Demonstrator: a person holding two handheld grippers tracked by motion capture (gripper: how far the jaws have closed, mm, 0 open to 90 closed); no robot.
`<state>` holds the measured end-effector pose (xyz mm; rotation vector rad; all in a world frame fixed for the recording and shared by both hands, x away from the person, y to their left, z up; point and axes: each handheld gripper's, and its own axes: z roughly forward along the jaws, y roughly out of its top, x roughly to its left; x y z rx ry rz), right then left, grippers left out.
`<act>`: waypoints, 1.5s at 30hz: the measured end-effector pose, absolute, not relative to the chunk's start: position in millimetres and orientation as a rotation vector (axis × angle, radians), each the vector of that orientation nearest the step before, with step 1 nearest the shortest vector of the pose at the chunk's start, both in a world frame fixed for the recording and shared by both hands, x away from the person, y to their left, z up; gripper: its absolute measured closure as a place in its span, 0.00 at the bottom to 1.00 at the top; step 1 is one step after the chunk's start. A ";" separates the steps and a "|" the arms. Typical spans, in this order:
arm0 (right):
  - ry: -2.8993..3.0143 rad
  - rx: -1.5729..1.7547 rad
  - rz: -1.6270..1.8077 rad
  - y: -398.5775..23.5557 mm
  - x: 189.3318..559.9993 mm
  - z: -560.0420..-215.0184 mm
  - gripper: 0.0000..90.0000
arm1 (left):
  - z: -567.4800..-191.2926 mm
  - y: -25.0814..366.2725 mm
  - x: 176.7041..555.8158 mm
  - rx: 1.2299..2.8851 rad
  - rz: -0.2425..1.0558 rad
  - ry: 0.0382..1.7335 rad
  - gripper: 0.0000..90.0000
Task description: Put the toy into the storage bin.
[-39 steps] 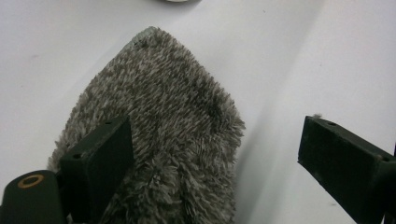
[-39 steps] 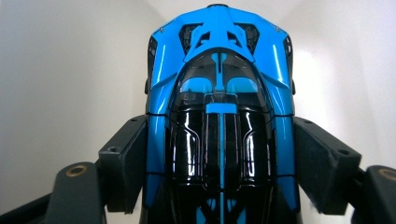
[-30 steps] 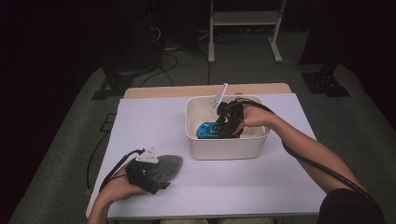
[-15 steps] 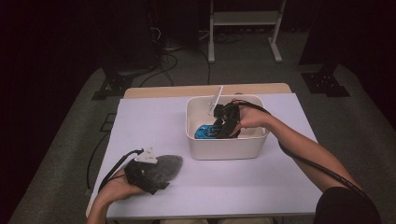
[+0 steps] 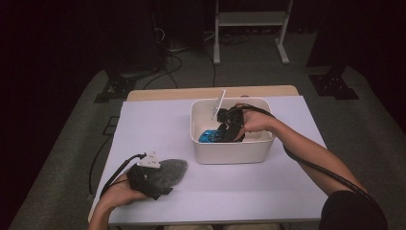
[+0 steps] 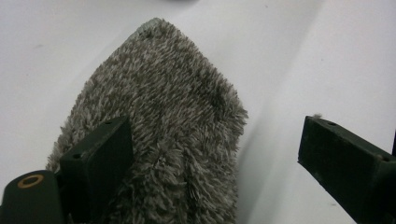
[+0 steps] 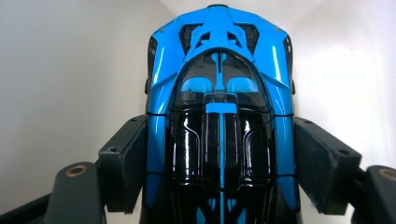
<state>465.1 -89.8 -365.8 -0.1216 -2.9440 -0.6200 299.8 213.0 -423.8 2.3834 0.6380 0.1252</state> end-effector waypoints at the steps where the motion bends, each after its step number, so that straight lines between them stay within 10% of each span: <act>1: -2.943 -0.117 -0.620 -89.9 465.2 -366.0 0.28 | -423.9 213.0 299.7 2.384 0.125 0.637 0.11; 45: -2.956 -0.137 -0.581 -84.4 466.8 -375.4 0.28 | -424.3 215.0 296.8 2.393 0.104 0.632 0.10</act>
